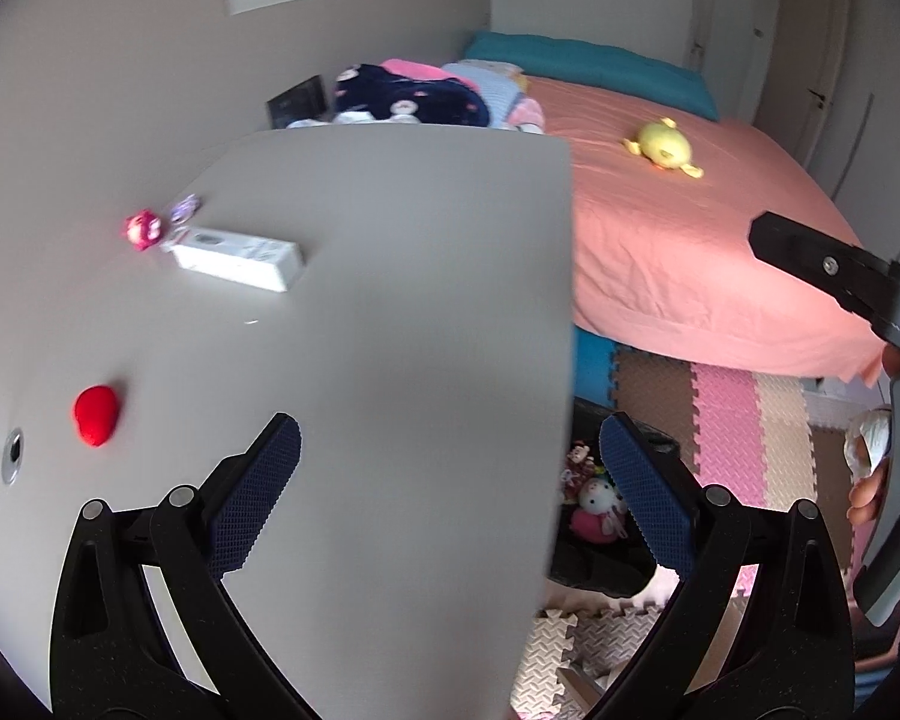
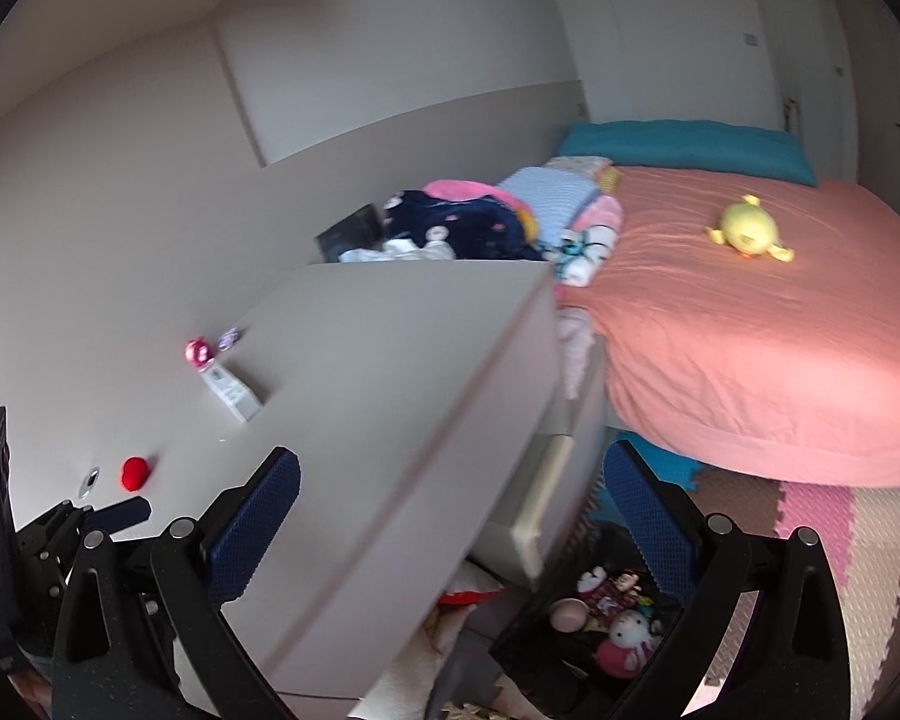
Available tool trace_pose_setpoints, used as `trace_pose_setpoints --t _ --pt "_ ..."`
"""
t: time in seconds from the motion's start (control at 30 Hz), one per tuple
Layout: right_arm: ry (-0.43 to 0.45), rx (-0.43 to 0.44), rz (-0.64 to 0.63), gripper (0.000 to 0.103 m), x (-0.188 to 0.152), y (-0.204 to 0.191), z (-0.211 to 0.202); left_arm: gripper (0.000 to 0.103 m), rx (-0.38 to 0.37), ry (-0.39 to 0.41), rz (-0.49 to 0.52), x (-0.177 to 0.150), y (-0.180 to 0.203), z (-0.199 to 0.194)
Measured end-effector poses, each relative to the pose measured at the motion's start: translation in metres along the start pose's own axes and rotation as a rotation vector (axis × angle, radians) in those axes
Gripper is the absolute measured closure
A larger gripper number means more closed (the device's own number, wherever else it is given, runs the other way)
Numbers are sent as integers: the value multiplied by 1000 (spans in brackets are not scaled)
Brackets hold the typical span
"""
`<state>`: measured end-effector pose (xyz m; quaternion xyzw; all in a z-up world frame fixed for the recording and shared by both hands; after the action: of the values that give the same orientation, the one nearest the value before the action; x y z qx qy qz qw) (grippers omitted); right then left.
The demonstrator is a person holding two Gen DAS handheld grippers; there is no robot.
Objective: Collect trash
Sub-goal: 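Grasp the red heart plush with the left tool while the right tool reaches the white thermometer box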
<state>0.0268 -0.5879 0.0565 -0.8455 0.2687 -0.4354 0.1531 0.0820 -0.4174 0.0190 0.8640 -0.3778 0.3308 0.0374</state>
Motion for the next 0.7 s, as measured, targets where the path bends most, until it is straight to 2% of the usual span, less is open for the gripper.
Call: trace_pose_setpoints --t 0.3,0.43,0.6,0.7 --pt "-58 68 -59 2 -20 -63 35 6 105 -29 -155 -36 -89 3" --pt "-95 80 -101 2 -34 -91 55 6 190 -41 -220 -54 -132 4" --pt "-118 84 -197 2 -51 -124 74 6 217 -64 -323 -79 -179 14" --pt "-163 98 -197 2 -57 -137 87 6 231 -74 -346 -86 -198 19"
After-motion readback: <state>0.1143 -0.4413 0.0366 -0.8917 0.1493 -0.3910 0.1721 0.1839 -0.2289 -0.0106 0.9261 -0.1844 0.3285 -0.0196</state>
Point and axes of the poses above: each gripper's, at about its wrist camera, not at the fingertips, and z roughly the way its jaws point, y to its right, x to its top, the point moved 7 cm from there along z, roughly the way its jaws point, and after that the axes turned 15 degrees about z, right-handed, at the moved point
